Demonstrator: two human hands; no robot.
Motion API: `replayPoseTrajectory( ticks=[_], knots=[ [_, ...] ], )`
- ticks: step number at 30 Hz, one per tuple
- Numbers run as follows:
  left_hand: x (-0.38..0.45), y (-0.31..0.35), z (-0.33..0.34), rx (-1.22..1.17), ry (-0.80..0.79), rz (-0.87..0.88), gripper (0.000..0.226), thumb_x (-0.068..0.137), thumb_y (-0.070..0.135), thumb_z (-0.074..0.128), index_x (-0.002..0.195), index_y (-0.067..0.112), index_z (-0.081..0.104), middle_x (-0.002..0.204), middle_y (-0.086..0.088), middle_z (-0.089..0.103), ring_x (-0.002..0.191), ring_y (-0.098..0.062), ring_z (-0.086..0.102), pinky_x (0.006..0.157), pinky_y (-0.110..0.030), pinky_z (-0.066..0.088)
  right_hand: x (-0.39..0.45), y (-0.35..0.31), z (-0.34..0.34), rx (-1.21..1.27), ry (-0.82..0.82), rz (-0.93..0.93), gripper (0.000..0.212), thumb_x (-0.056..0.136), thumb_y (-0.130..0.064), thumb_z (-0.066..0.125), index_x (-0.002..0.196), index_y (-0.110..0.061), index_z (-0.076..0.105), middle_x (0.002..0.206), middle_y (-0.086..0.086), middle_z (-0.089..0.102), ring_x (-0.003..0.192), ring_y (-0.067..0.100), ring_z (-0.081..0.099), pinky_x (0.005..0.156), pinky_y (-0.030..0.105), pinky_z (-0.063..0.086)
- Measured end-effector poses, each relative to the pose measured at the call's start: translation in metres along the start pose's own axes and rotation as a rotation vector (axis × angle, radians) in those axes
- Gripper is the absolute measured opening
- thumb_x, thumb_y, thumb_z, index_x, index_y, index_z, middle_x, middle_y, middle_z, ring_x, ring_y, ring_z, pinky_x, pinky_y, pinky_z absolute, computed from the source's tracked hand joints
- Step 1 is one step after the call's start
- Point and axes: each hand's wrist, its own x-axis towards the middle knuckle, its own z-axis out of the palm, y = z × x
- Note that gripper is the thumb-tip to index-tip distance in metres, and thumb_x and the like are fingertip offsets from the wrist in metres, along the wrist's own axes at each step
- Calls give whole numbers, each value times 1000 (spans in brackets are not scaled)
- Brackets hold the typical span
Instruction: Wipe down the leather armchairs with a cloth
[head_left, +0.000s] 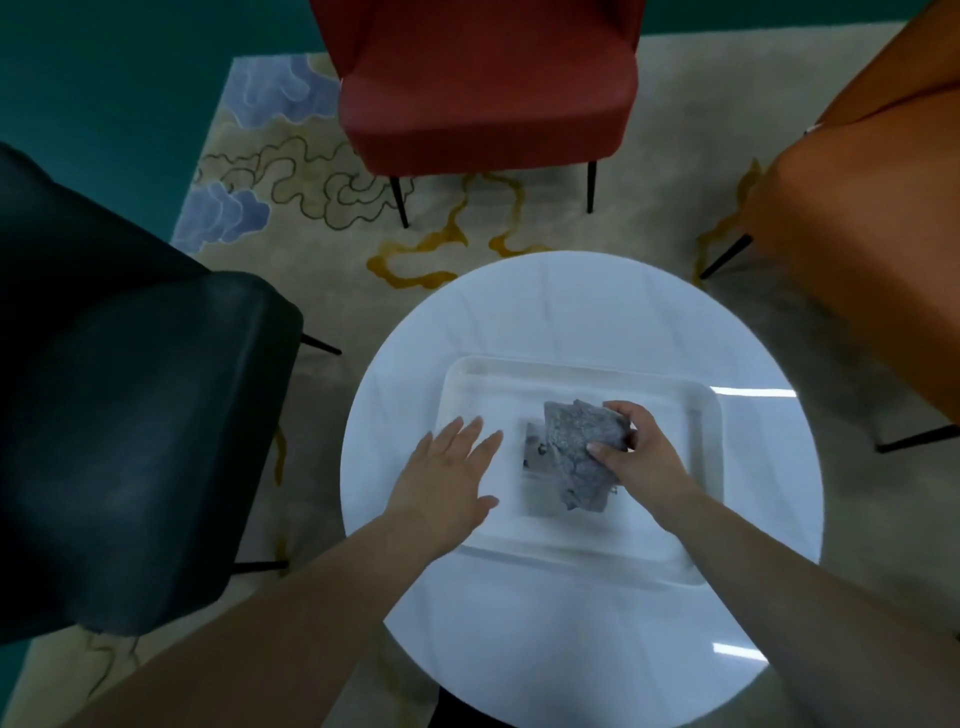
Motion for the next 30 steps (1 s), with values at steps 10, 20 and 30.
replayPoseTrajectory(
  ticks=[10, 20, 30],
  knots=[
    [43, 1, 47, 127, -59, -44, 104, 85, 64, 53, 150, 25, -18, 157, -6, -26, 147, -25, -14, 119, -40, 1, 11, 24, 9, -329, 119, -198, 60, 80, -11, 73, 132, -27, 48, 105, -10, 50, 89, 6, 52, 84, 22, 41],
    [44, -2, 46, 89, -34, -28, 97, 88, 59, 53, 151, 27, -13, 159, -4, -23, 147, -22, -13, 118, -36, 2, -12, 29, 23, -667, 182, -435, 49, 79, -28, 76, 123, -10, 64, 132, 5, 54, 123, 25, 46, 107, 28, 32],
    [23, -4, 29, 78, -9, 17, 82, 94, 55, 44, 153, 26, -5, 160, 0, -20, 148, -19, -12, 118, -35, 3, -19, 31, 22, -1082, 8, -338, 89, 78, -63, 62, 149, -23, 27, 158, -1, 17, 145, 21, 13, 117, 37, 17]
  ],
)
